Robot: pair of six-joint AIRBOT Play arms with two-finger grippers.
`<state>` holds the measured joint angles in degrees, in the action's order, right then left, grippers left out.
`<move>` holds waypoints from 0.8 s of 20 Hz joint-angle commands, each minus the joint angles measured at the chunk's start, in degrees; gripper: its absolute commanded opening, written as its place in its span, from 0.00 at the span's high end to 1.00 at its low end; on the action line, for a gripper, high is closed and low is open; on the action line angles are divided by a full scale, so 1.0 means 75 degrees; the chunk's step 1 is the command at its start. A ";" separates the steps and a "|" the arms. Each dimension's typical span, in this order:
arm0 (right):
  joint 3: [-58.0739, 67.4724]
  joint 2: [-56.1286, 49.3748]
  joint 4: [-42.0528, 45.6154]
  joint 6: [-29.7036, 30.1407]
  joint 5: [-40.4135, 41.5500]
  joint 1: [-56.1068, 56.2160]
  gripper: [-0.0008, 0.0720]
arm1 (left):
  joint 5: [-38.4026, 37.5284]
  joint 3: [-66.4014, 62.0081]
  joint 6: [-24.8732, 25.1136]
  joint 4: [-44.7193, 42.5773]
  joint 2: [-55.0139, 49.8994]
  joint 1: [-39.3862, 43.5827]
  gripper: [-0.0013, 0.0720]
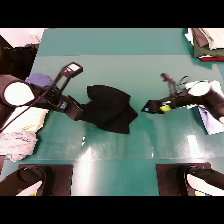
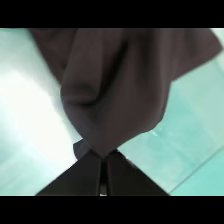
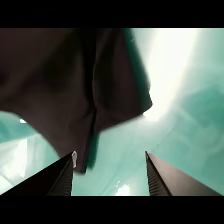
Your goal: Fold the shirts.
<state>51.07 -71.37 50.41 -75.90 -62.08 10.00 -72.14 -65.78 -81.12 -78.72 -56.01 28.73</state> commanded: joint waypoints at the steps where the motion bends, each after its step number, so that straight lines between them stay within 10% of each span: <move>1: 0.0204 -0.1139 -0.0239 0.0137 0.0959 0.0970 0.29 | -0.0192 -0.0236 -0.0195 -0.0539 0.0061 0.0006 0.95; 8: 0.1166 -0.2098 0.0087 0.0105 0.1067 0.1160 0.32 | -0.0411 -0.0236 -0.0198 -0.0539 0.0064 0.0006 0.95; 11: 0.1166 -0.2098 0.0087 0.0146 0.1055 0.1160 0.90 | -0.0312 -0.0236 -0.0344 -0.0536 0.0064 0.0006 0.95; 16: 0.1247 -0.1341 0.0472 0.0149 0.0994 0.0901 0.96 | 0.0557 -0.1040 -0.0816 -0.1582 0.0105 0.0003 0.95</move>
<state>59.90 -84.55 51.72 -74.67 -54.39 18.02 -70.48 -69.76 -85.47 -84.20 -55.35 28.82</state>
